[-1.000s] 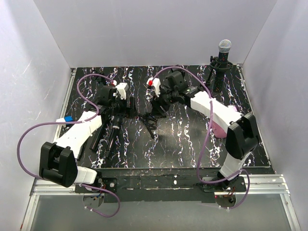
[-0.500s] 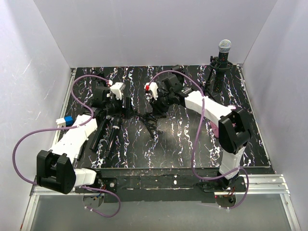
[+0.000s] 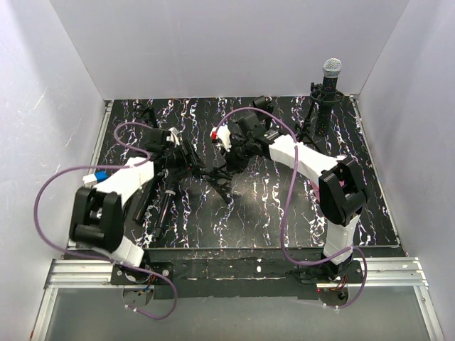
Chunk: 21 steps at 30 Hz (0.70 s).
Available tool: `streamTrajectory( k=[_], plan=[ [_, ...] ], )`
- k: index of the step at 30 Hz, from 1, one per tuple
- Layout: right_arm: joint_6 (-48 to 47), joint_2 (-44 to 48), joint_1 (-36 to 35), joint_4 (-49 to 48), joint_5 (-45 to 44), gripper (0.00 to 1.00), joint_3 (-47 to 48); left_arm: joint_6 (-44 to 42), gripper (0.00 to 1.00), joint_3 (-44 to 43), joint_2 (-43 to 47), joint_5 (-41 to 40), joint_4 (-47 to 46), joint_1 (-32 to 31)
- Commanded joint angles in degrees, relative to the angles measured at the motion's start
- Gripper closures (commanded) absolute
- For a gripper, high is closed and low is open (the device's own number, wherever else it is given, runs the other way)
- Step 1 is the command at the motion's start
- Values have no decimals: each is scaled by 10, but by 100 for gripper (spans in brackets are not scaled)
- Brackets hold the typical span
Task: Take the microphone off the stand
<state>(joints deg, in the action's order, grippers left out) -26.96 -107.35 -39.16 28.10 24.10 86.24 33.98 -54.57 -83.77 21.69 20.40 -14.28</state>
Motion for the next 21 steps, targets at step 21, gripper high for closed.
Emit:
streamTrajectory(
  k=[21],
  plan=[
    [213, 25, -8, -18, 31, 99, -48, 285, 49, -98, -246, -45, -74, -8]
  ],
)
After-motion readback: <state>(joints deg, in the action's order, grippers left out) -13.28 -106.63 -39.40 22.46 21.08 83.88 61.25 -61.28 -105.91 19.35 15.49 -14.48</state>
